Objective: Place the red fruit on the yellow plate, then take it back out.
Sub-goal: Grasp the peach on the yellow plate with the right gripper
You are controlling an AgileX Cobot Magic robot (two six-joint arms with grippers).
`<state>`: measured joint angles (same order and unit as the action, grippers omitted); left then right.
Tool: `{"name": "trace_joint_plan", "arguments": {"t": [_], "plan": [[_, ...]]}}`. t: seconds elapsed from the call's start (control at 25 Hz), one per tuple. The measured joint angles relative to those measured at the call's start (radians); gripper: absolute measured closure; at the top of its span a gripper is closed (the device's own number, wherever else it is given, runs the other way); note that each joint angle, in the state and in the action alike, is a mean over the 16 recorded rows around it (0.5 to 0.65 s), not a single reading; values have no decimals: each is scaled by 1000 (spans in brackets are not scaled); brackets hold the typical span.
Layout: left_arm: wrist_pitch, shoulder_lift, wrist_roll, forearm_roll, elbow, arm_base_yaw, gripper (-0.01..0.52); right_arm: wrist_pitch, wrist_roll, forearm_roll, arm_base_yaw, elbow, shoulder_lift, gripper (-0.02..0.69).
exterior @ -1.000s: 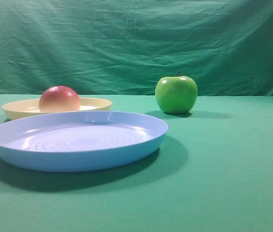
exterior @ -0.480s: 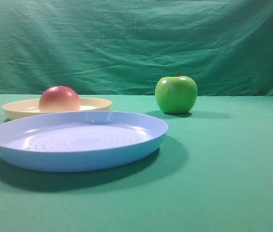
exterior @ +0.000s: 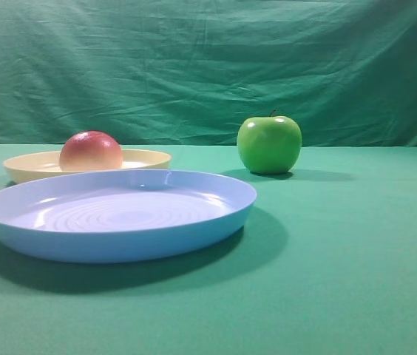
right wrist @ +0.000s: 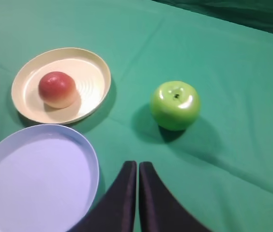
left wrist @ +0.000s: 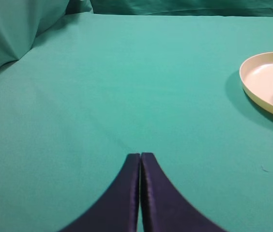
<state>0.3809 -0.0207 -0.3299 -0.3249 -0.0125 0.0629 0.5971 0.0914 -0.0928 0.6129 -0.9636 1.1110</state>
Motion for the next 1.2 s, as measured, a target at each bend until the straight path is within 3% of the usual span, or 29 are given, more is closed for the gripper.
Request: {"name": "trace_joint_plan", "arguments": {"t": [0.76, 0.96, 1.2], "plan": [[0, 0, 2, 0, 0, 0, 514, 216, -355, 225, 69, -717, 753, 647], [0, 0, 2, 0, 0, 0, 514, 211, -443, 308, 73, -849, 908, 542], [0, 0, 2, 0, 0, 0, 514, 166, -495, 371, 82, -937, 1035, 308]]}}
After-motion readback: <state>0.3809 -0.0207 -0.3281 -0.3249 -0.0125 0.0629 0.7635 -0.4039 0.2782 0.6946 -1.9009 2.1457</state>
